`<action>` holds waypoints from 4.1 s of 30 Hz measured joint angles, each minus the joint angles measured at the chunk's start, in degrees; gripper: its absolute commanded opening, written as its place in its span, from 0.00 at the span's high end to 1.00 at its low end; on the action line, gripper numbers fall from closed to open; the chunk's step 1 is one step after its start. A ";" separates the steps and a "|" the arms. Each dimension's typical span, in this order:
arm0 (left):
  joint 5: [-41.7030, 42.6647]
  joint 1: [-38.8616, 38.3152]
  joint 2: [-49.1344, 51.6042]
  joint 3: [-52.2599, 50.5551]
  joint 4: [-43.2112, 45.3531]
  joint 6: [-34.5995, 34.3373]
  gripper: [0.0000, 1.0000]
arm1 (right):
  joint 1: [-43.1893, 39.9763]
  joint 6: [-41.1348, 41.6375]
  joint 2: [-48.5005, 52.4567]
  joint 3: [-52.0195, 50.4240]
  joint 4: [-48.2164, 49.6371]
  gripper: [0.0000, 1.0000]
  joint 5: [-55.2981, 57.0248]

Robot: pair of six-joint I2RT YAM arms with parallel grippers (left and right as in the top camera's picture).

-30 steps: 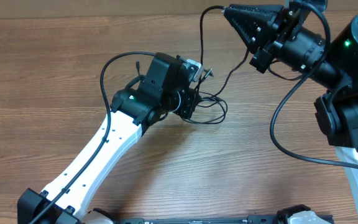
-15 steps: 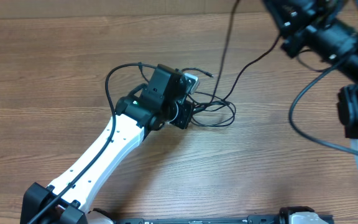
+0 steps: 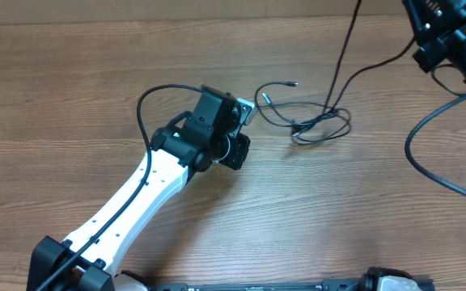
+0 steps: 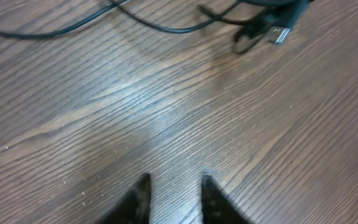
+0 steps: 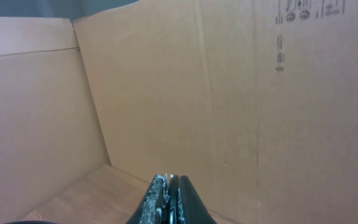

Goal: Untangle cables

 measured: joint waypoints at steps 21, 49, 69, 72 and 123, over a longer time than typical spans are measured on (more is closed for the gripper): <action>17.81 -0.11 0.15 -10.93 28.33 2.67 0.48 | 0.02 14.32 -0.09 0.94 10.73 0.96 -18.78; 22.60 -6.78 5.68 -11.76 28.20 5.57 0.44 | -1.81 13.94 10.32 1.05 7.02 0.96 -9.53; 23.93 -6.78 5.68 -11.87 24.35 6.64 0.45 | -26.10 6.40 10.71 2.45 8.81 0.96 3.85; 23.93 -6.78 5.68 -11.87 24.35 6.67 0.45 | -30.51 6.36 10.71 2.45 8.81 0.96 4.92; 3.82 -6.82 6.67 -12.20 34.25 -10.75 0.44 | 16.61 17.05 23.19 3.28 6.12 0.96 0.74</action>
